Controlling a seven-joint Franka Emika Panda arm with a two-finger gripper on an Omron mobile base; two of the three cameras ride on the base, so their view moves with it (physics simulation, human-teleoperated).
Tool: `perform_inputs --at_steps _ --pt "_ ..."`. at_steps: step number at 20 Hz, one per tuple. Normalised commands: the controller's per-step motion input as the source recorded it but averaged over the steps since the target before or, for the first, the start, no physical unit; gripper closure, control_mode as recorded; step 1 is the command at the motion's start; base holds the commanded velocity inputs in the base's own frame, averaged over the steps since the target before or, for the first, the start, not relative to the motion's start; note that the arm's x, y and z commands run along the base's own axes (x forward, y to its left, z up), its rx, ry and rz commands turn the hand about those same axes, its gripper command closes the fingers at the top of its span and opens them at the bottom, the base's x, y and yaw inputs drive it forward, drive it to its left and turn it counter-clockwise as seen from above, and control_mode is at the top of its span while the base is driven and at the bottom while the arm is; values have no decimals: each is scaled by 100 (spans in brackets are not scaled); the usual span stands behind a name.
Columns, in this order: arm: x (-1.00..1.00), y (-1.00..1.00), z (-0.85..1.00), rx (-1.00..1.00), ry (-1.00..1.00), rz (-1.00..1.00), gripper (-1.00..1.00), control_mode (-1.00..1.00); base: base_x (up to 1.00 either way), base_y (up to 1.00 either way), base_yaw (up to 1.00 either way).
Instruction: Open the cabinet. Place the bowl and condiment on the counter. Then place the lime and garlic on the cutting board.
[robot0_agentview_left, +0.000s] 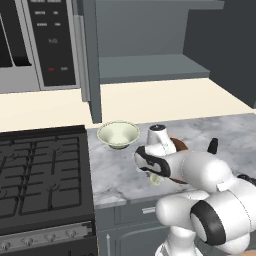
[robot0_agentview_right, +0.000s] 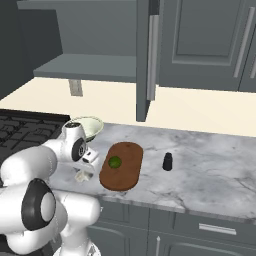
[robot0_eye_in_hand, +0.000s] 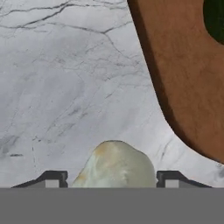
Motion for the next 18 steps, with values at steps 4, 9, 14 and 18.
perform_inputs --at_steps 4,9,14,18 --pt "-17 -74 84 9 0 -10 100 -100 0 0 0" --pt "1 -97 52 0 -1 -11 100 -100 0 0 0" --pt "38 -72 -1 0 0 0 100 -100 0 0 0" --pt "63 -33 0 0 -6 1 100 -100 0 0 0"
